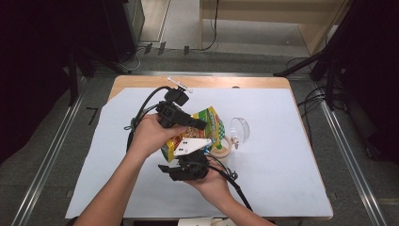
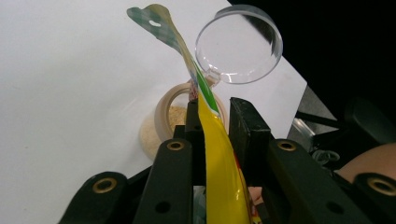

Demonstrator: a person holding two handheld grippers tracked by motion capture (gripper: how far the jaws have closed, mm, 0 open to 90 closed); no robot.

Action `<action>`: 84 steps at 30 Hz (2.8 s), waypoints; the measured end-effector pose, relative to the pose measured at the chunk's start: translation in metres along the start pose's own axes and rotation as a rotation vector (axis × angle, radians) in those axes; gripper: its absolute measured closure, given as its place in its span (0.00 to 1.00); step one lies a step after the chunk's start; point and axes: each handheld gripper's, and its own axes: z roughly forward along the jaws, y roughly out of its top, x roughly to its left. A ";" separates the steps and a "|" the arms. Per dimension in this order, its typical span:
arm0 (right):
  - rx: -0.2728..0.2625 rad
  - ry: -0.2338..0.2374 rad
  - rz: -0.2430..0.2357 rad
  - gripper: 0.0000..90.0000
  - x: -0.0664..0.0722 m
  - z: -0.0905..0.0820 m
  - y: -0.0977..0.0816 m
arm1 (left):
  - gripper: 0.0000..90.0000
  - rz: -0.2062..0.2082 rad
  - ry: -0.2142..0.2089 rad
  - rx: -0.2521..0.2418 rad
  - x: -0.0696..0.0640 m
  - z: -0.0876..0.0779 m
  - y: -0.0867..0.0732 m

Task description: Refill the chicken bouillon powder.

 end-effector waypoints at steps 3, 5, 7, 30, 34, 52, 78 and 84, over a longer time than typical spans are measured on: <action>-0.010 0.022 0.009 0.56 0.001 0.001 -0.003 | 0.90 -0.002 -0.012 0.005 0.002 -0.003 -0.003; -0.015 0.027 0.013 0.55 0.001 0.002 -0.004 | 0.91 -0.005 -0.016 0.006 0.004 -0.004 -0.004; -0.011 0.029 0.014 0.55 0.001 0.002 -0.006 | 0.91 -0.007 -0.021 0.006 0.005 -0.005 -0.006; 0.018 0.005 0.027 0.53 -0.001 0.004 -0.022 | 0.96 -0.023 -0.057 0.026 0.016 -0.016 -0.022; 0.015 -0.001 0.015 0.53 -0.002 0.005 -0.023 | 0.96 -0.021 -0.065 0.026 0.017 -0.017 -0.023; 0.020 -0.019 0.029 0.53 -0.007 0.005 -0.028 | 0.95 -0.098 -0.112 0.027 0.033 -0.011 -0.029; 0.036 -0.021 0.015 0.56 -0.009 0.006 -0.030 | 0.96 -0.051 -0.167 0.005 0.034 0.000 -0.025; 0.010 0.009 0.009 0.55 -0.008 0.006 -0.030 | 0.99 -0.024 -0.172 0.002 0.035 -0.010 -0.027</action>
